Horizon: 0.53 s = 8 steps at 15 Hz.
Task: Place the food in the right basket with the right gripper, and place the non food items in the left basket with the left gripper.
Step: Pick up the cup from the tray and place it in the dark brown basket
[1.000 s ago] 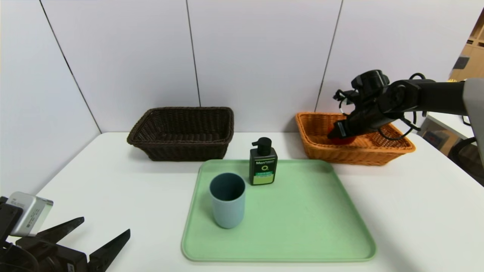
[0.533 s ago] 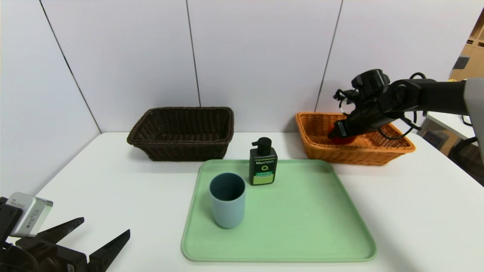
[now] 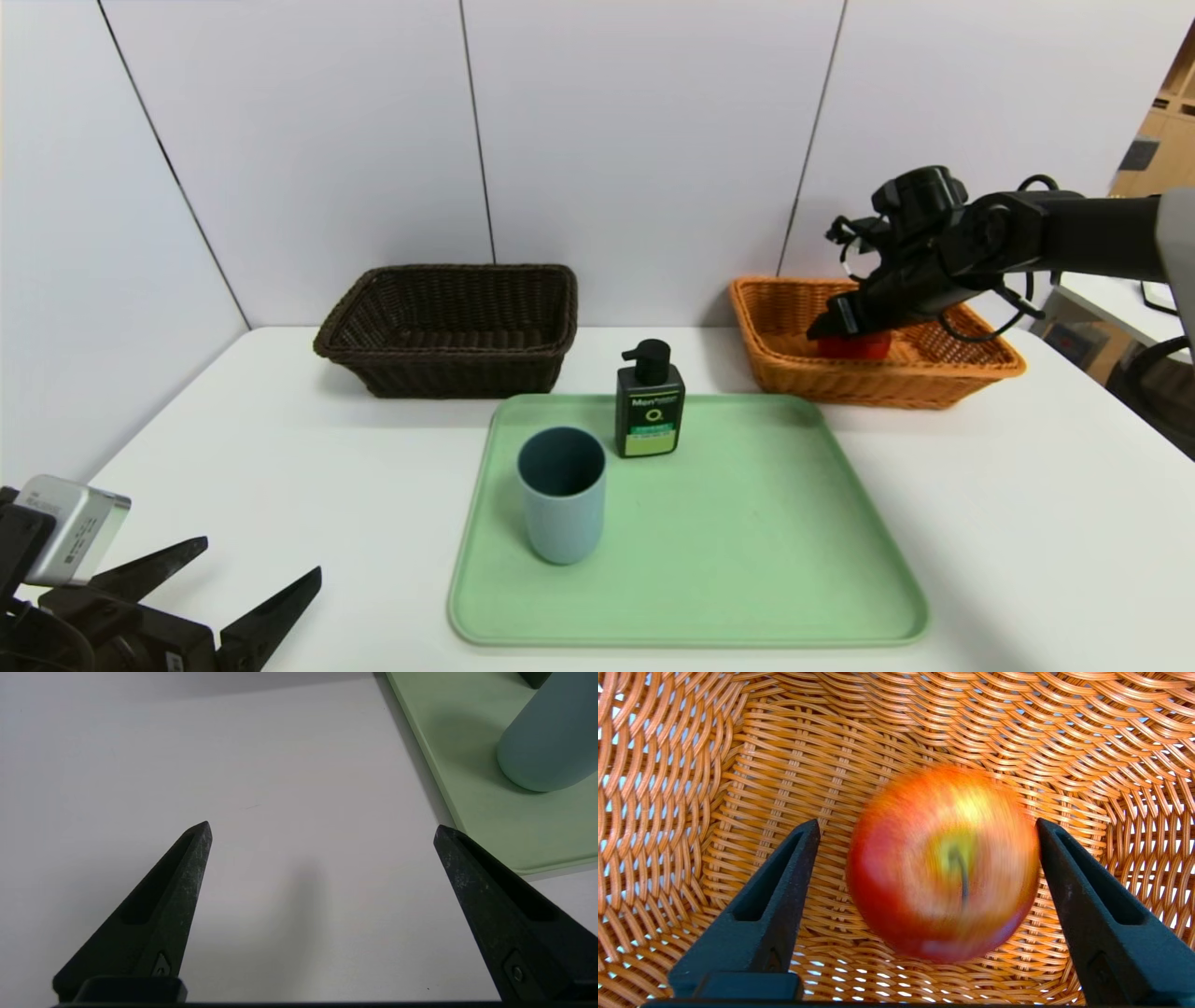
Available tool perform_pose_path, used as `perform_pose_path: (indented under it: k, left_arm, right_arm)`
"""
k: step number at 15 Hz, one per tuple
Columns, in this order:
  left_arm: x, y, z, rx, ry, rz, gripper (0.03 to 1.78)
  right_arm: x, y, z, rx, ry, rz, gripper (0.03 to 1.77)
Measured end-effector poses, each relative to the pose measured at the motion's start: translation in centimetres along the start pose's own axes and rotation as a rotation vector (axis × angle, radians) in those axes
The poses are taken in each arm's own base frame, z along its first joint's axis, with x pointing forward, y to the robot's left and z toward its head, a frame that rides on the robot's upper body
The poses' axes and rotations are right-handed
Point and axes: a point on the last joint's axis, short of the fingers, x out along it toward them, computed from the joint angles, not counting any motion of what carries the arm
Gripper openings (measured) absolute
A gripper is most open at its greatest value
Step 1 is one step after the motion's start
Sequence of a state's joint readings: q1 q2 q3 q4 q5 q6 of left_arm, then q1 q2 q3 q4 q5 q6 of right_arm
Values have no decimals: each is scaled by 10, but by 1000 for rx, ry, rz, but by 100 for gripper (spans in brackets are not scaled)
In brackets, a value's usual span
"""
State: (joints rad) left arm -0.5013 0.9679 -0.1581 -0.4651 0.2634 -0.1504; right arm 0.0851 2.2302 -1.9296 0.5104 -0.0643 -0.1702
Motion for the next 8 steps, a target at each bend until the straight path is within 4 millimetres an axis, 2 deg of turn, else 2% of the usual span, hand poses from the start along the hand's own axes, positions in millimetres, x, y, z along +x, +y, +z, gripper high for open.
perform_pose_path:
  k: [4, 6, 8]
  left_arm:
    - [0, 0, 0, 0, 0, 0, 169]
    - [0, 0, 0, 1, 0, 0, 169]
    - [0, 0, 0, 1, 0, 0, 169]
  right_arm:
    - [-21, 0, 1, -27, -39, 2, 163]
    - [-42, 1, 5, -54, -96, -1, 165]
    - [-72, 0, 11, -74, -161, 1, 166]
